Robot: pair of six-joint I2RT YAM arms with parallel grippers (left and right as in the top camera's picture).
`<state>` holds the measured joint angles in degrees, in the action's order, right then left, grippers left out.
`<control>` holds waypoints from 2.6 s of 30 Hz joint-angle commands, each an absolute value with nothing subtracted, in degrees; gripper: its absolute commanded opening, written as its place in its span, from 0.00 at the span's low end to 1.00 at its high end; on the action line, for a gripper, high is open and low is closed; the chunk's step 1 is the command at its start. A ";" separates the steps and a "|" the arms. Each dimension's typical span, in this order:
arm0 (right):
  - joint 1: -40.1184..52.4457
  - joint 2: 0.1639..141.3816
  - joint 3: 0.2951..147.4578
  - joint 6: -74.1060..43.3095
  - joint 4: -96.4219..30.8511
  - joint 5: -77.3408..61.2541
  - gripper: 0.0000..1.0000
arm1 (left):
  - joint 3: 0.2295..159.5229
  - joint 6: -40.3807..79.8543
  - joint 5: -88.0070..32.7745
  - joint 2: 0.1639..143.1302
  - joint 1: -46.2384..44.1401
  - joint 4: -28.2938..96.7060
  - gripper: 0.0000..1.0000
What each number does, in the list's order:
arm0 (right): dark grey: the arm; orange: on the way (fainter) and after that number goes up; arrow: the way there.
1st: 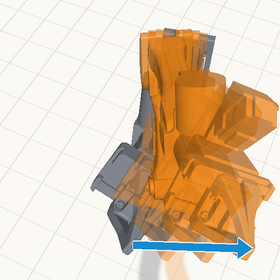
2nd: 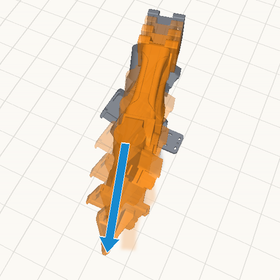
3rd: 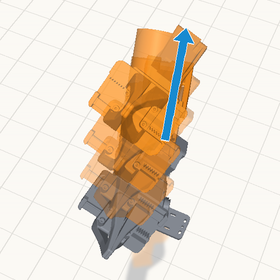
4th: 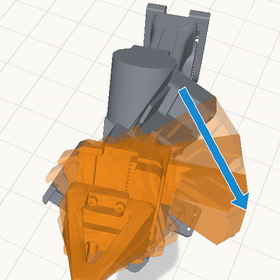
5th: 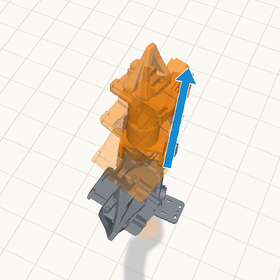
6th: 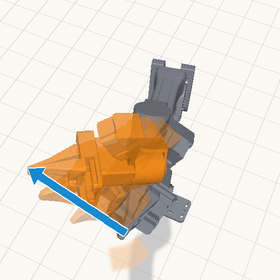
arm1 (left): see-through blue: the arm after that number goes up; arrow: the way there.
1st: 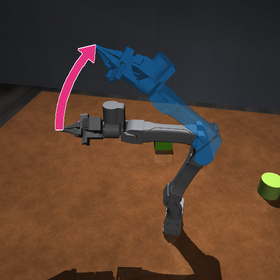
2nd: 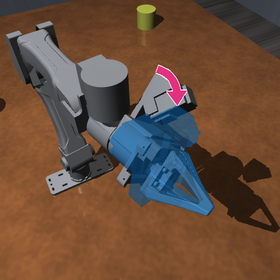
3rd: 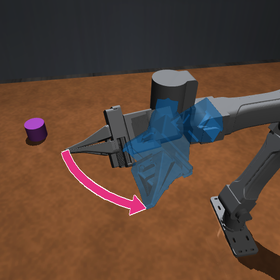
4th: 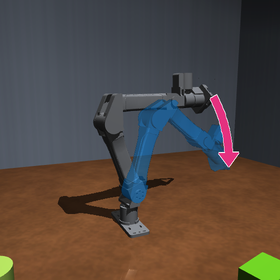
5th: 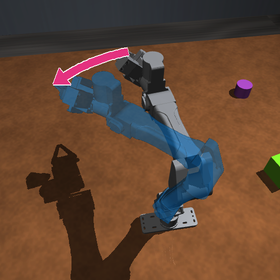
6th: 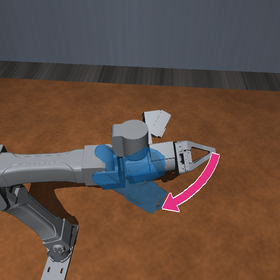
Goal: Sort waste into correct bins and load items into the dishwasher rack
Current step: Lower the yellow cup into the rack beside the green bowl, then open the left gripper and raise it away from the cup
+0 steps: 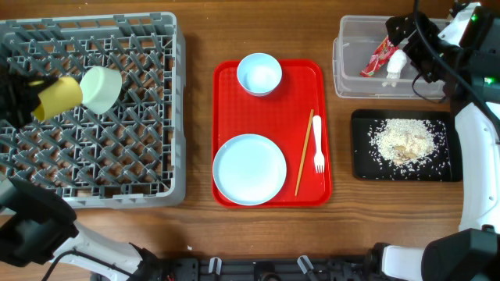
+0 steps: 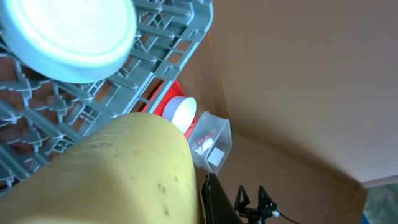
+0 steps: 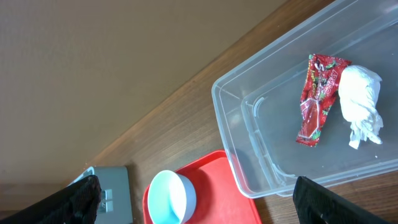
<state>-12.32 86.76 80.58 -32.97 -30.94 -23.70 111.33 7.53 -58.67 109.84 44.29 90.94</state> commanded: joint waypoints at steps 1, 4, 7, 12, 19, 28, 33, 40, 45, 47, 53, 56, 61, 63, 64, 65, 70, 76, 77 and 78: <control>-12.45 85.84 80.62 -33.21 -30.96 -23.03 1.00 | 102.56 -1.04 -65.25 109.62 45.06 91.13 0.04; -12.45 85.84 80.62 -33.21 -30.96 -23.03 1.00 | 94.83 -1.34 -68.45 109.62 45.45 89.95 0.04; -12.45 85.84 80.62 -33.19 -30.96 -23.03 1.00 | 90.17 -2.70 -68.58 109.62 45.45 88.27 0.04; -12.45 85.84 80.62 -33.21 -30.96 -23.03 1.00 | 87.18 -7.62 -67.85 109.62 45.67 88.14 0.04; -12.45 85.84 80.62 -33.19 -30.96 -23.03 1.00 | 78.24 -9.87 -68.40 109.62 45.67 81.47 0.04; -12.45 85.84 80.62 -33.21 -30.96 -23.03 1.00 | 76.93 -2.52 -63.51 109.62 45.65 71.26 0.04; -12.45 85.84 80.62 -33.21 -30.96 -23.03 1.00 | 76.93 -2.48 -61.95 109.62 45.65 70.43 0.07; -12.45 85.84 80.62 -33.19 -30.96 -23.03 1.00 | 76.93 -0.14 -56.80 109.67 45.93 67.99 0.07; -12.45 85.84 80.62 -33.19 -30.96 -23.03 1.00 | 76.93 10.46 -38.09 109.67 46.15 65.06 0.07; -12.45 85.84 80.62 -33.19 -30.96 -23.03 1.00 | 76.93 12.36 -35.18 109.67 46.15 64.62 0.15; -12.45 85.84 80.62 -33.19 -30.96 -23.03 1.00 | 76.93 12.49 -34.92 109.67 46.15 63.86 0.65; -12.45 85.84 80.62 -33.21 -30.96 -23.03 1.00 | 76.99 12.51 -34.83 109.60 46.15 64.25 0.76; -12.45 85.84 80.62 -33.21 -30.96 -23.03 1.00 | 83.46 12.53 -29.89 109.38 46.13 69.97 0.73; -12.45 85.84 80.62 -33.19 -30.96 -23.03 1.00 | 87.33 14.15 -27.07 109.38 46.13 73.01 0.73; -12.45 85.84 80.62 -33.21 -30.96 -23.03 1.00 | 89.25 14.41 -26.39 109.38 46.13 74.08 0.73; -12.45 85.84 80.62 -33.21 -30.96 -23.03 1.00 | 90.63 14.44 -26.20 109.38 46.13 74.74 0.73; -12.45 85.84 80.62 -33.19 -30.96 -23.03 1.00 | 98.78 15.31 -25.02 109.38 46.13 79.40 0.72; -12.45 85.84 80.62 -33.21 -30.96 -23.03 1.00 | 107.72 15.70 -22.44 109.25 45.47 87.00 0.48; -12.45 85.84 80.62 -33.19 -30.96 -23.03 1.00 | 108.79 15.59 -22.44 108.88 44.36 88.82 0.42; -12.45 85.84 80.62 -33.19 -30.96 -23.03 1.00 | 109.12 15.18 -22.41 108.38 43.20 89.76 0.38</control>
<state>-12.32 86.76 80.58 -32.97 -30.94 -23.68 106.41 15.29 -23.53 108.88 45.69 87.37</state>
